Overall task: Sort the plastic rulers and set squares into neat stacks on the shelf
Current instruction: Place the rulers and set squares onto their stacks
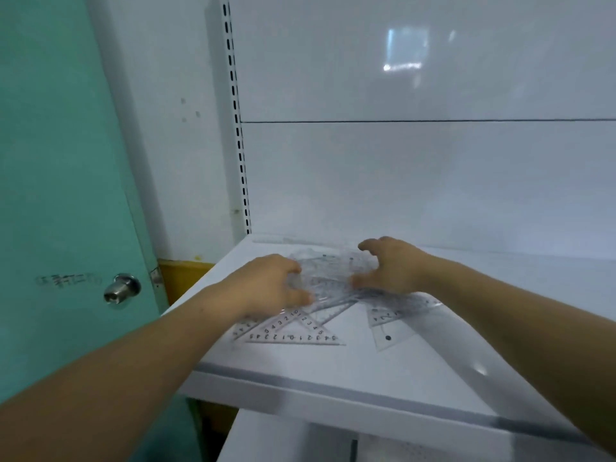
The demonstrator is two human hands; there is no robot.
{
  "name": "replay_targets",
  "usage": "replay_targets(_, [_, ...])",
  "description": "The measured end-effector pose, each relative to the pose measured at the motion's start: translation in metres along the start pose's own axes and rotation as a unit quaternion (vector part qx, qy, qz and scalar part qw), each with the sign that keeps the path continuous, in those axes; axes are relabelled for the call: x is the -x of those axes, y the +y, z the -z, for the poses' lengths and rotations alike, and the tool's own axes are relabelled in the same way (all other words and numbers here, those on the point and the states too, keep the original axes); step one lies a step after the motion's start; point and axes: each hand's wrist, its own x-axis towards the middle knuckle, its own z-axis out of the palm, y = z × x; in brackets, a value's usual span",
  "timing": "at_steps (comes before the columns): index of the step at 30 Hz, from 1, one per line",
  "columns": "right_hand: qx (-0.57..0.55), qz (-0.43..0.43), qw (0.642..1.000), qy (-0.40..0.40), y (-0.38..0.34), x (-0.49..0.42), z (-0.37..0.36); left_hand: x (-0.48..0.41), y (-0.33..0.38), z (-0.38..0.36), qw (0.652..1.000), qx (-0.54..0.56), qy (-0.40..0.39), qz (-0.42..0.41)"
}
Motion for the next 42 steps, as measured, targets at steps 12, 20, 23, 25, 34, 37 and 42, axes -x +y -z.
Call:
replay_targets(12, [-0.076, -0.008, 0.991, 0.112, -0.006, 0.029, -0.008, 0.007, 0.001, 0.012, 0.993, -0.079, 0.028, -0.079])
replay_targets(20, [-0.067, -0.02, 0.996, 0.058, -0.012, 0.029, -0.017, 0.023, -0.017, 0.019, 0.998, -0.042, -0.008, -0.053])
replay_targets(23, [-0.082, -0.022, 0.994, 0.064, -0.014, 0.029, -0.018, 0.021, -0.01, 0.011, 0.996, -0.056, -0.014, -0.071])
replay_targets(25, [-0.082, -0.024, 0.994, 0.069, -0.014, 0.03, -0.016, 0.021, -0.01, 0.01, 0.994, -0.082, 0.007, -0.075])
replay_targets(34, [-0.104, -0.041, 0.985, 0.131, -0.025, 0.037, -0.018, 0.059, -0.064, 0.031, 0.996, -0.031, 0.084, -0.009])
replay_targets(37, [-0.119, -0.016, 0.977, 0.174, -0.032, 0.041, -0.018, 0.07, -0.084, 0.037, 0.992, 0.027, 0.122, 0.002])
replay_targets(42, [-0.167, -0.038, 0.956, 0.238, -0.035, 0.052, -0.021, 0.079, -0.105, 0.042, 0.978, 0.062, 0.2, -0.004])
